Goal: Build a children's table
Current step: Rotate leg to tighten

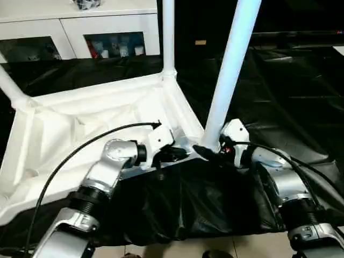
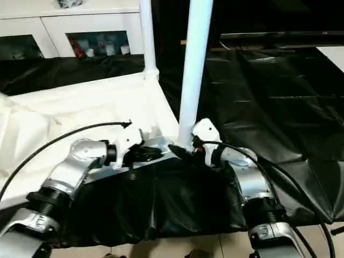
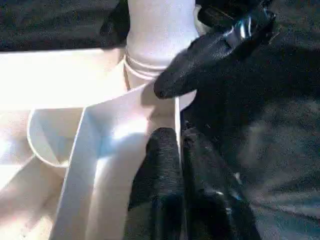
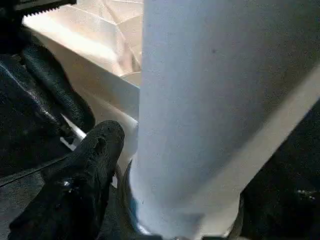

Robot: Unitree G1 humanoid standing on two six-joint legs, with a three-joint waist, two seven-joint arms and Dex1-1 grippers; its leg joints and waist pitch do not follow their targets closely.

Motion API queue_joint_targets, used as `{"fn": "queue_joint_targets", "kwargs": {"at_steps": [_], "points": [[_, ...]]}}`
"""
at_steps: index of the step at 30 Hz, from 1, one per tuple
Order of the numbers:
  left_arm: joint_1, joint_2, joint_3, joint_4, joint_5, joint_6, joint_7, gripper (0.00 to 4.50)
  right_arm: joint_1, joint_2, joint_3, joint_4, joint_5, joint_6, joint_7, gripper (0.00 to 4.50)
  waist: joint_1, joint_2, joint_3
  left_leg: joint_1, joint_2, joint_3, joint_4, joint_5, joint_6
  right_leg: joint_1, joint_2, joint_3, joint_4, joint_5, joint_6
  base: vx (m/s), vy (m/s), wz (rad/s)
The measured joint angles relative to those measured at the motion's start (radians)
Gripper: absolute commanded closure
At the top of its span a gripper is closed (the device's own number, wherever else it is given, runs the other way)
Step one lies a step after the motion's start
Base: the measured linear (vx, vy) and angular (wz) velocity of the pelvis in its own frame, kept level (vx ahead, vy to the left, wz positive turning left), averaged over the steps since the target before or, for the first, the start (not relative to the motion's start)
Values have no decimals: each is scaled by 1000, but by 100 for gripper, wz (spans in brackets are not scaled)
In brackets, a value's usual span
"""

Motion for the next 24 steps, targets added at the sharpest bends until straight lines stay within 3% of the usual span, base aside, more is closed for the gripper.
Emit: {"fn": "queue_joint_targets", "kwargs": {"at_steps": [2,13,18,24], "points": [[5,16,-1,-3,-1,6,-11,369,-5,-4,0,10,0,-7,10,87,2,0,0,0,0,0,1,0,0,0,0,0,0,0,0,0,0,0],[-19,30,-9,35,-11,10,-41,369,-22,-11,16,44,5,-38,29,87,3,-1,1,0,0,0,3,0,0,0,0,0,1,0,0,0,0,0],[-42,20,-25,66,-10,6,-50,423,-23,-16,16,49,7,-48,30,87,8,-1,0,-1,0,0,4,0,1,0,0,0,2,0,0,0,0,0],[-63,15,-33,101,-11,6,-66,447,-23,-26,21,55,7,-56,46,87,22,0,0,0,0,0,8,0,1,0,0,0,7,0,-1,0,0,0]]}}
